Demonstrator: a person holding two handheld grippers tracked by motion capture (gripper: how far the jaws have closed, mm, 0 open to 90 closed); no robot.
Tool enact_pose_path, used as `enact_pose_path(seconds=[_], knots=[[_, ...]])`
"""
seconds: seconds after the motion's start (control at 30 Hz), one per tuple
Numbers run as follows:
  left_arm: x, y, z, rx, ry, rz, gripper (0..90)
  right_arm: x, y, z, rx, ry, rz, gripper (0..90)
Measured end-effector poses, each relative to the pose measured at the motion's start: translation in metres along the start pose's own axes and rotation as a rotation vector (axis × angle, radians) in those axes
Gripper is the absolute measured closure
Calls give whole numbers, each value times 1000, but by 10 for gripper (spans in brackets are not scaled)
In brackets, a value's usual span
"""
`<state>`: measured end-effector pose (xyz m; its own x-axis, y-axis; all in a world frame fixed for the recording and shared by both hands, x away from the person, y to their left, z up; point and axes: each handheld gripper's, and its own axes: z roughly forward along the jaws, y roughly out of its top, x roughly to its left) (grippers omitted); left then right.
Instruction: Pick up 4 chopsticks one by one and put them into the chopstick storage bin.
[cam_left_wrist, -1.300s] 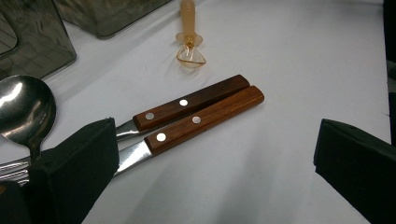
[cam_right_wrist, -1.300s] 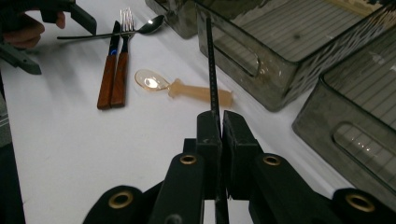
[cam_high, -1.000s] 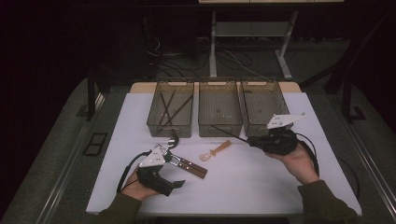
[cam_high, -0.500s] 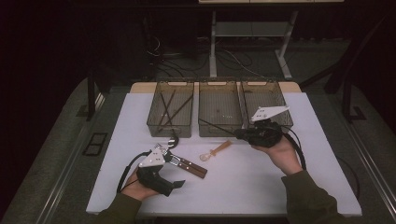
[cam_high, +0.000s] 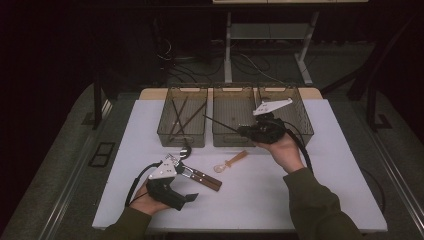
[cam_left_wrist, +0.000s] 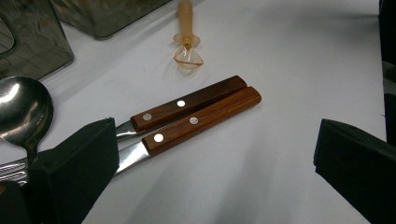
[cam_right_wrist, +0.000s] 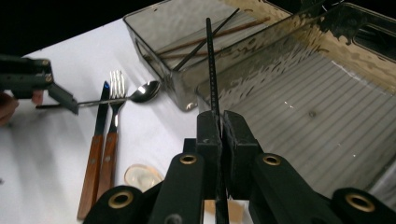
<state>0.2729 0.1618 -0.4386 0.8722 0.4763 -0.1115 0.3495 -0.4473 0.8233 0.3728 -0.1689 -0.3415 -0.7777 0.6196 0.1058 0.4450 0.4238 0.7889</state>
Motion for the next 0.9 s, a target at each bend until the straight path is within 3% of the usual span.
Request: enact_pose_path(seconds=[0.4,0.9], knots=[[-2,0,1,-11,-2,-17,0,-2,33,33,12,-35,20,859],[-1,1,0,-12,-7,-4,0,-2,66,85,35,-67,45,859]])
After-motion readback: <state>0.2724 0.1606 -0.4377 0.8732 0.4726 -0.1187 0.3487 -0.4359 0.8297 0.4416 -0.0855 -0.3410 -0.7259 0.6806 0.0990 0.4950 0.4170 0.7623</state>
